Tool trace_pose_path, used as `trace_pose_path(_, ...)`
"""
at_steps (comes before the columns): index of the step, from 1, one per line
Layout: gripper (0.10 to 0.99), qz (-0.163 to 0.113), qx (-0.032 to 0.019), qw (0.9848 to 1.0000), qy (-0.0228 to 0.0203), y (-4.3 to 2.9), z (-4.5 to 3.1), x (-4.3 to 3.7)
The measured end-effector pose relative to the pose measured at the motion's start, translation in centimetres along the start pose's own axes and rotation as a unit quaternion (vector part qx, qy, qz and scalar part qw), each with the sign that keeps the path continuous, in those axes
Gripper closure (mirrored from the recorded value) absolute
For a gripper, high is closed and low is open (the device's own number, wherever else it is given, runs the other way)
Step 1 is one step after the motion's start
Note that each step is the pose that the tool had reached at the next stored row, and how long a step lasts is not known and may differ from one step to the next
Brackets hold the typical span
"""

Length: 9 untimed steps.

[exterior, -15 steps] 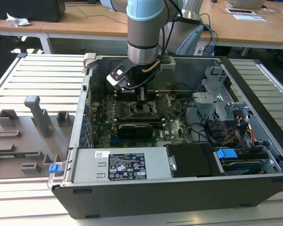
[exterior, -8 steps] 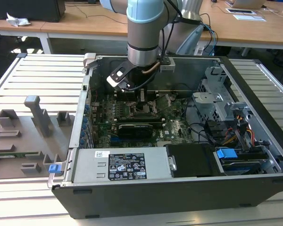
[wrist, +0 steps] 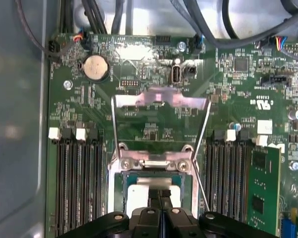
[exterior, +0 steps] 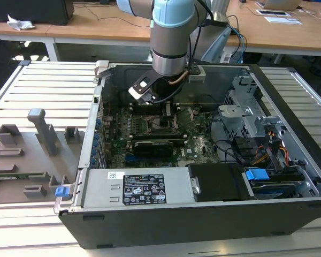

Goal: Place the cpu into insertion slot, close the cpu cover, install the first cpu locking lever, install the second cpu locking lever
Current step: 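Place the cpu into insertion slot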

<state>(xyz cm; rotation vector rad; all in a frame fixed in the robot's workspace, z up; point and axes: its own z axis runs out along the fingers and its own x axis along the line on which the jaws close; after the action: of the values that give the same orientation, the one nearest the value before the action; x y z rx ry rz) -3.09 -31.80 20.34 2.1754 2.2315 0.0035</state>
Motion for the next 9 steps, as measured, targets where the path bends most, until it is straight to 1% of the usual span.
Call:
trace_pose_path(2,0.976,0.000,-0.0007,1.0000,0.0011,0.09,-0.25,0.03)
trace_pose_path(3,0.976,0.000,0.0000,1.0000,0.0001,0.08,-0.58,-0.01)
trace_pose_path(6,0.976,0.000,0.0000,1.0000,-0.0003,0.11,-1.18,-0.02)
trace_pose_path(9,0.976,0.000,0.0001,1.0000,-0.0005,0.13,-1.56,-0.03)
